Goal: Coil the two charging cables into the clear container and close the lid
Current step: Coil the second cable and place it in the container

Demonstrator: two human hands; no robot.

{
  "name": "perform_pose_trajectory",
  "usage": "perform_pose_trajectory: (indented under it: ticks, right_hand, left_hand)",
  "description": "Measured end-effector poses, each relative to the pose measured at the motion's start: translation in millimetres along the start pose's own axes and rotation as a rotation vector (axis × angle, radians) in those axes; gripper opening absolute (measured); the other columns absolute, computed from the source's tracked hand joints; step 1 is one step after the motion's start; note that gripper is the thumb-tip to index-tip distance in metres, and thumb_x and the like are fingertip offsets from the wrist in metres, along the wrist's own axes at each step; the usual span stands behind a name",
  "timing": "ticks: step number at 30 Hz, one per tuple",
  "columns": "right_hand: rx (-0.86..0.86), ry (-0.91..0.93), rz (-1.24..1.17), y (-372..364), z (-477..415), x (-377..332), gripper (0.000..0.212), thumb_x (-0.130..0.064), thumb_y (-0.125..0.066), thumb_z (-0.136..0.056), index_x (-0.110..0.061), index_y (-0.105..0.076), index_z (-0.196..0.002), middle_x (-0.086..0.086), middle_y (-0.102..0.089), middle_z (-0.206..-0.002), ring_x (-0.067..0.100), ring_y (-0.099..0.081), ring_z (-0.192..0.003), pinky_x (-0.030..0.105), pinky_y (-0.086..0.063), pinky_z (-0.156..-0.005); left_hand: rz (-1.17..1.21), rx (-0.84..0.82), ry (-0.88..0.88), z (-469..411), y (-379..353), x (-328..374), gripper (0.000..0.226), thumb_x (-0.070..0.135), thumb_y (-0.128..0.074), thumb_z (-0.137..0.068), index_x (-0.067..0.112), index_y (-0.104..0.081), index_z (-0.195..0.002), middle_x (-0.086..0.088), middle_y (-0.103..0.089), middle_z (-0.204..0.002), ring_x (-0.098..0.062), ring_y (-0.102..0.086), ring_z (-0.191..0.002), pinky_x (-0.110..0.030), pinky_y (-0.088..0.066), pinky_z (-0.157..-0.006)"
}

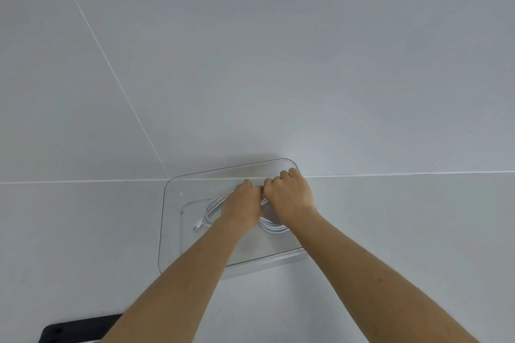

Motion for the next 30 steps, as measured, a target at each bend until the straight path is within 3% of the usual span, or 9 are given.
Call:
perform_pose_trajectory:
  ticks: [5, 13, 18, 22, 25, 30]
  right_hand:
    - [-0.016, 0.004, 0.044, -2, 0, 0, 0.019, -0.006, -0.049, -0.087, -0.013, -0.055, -0.103, 0.003, -0.066, -0.105, 0.023, -0.057, -0.102, 0.031, -0.032, -0.090]
    - [-0.029, 0.006, 0.028, 0, -1, 2, 0.021, -0.007, -0.050, -0.085, -0.012, -0.052, -0.106, 0.004, -0.065, -0.107, 0.023, -0.057, -0.104, 0.031, -0.031, -0.093]
    - [-0.023, 0.007, 0.014, 0, -2, 3, 0.020, -0.007, -0.048, -0.085, -0.012, -0.052, -0.104, 0.003, -0.064, -0.103, 0.023, -0.056, -0.101, 0.031, -0.031, -0.093]
    - [-0.012, -0.003, -0.008, 1, -2, 3, 0.019, -0.007, -0.047, -0.085, -0.011, -0.052, -0.103, 0.003, -0.064, -0.101, 0.024, -0.056, -0.099, 0.032, -0.031, -0.092]
    - [0.006, -0.008, -0.055, 5, 1, 4, 0.015, -0.005, -0.046, -0.084, -0.012, -0.051, -0.097, 0.005, -0.064, -0.099, 0.026, -0.056, -0.097, 0.033, -0.031, -0.093]
    - [0.052, -0.035, -0.153, 12, 3, 6, 0.014, -0.001, -0.041, -0.082, -0.013, -0.034, -0.082, 0.007, -0.065, -0.096, 0.027, -0.050, -0.085, 0.032, -0.030, -0.090]
  left_hand:
    - [-0.019, 0.051, 0.012, 0, 7, -1, 0.028, 0.008, -0.038, -0.092, 0.009, -0.059, -0.110, -0.013, -0.053, -0.109, -0.029, -0.049, -0.106, -0.035, -0.040, -0.081]
    - [-0.019, 0.019, 0.007, 4, 13, -8, 0.027, 0.012, -0.037, -0.095, 0.002, -0.060, -0.101, -0.015, -0.054, -0.108, -0.030, -0.049, -0.104, -0.035, -0.039, -0.081]
    - [0.059, -0.028, 0.120, 6, 15, -15, 0.024, 0.024, -0.043, -0.093, 0.009, -0.060, -0.088, -0.009, -0.062, -0.086, -0.028, -0.059, -0.079, -0.030, -0.040, -0.062]
    - [0.229, -0.031, 0.183, 6, 14, -21, 0.020, 0.023, -0.048, -0.092, 0.011, -0.062, -0.086, -0.008, -0.066, -0.085, -0.029, -0.061, -0.082, -0.031, -0.042, -0.065]
    - [0.271, 0.005, 0.185, 7, 17, -21, 0.020, 0.022, -0.047, -0.093, 0.013, -0.058, -0.079, -0.004, -0.060, -0.074, -0.025, -0.056, -0.071, -0.029, -0.038, -0.059]
    - [0.302, -0.012, 0.192, 7, 16, -21, 0.023, 0.022, -0.045, -0.093, 0.012, -0.055, -0.075, -0.001, -0.055, -0.066, -0.023, -0.052, -0.065, -0.028, -0.035, -0.056]
Point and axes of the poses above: each hand's wrist, its own z-axis away from the middle knuckle, its own y-axis out of the back of the hand, x = y × z, the point moved 5 cm from there along -z, towards the middle knuckle
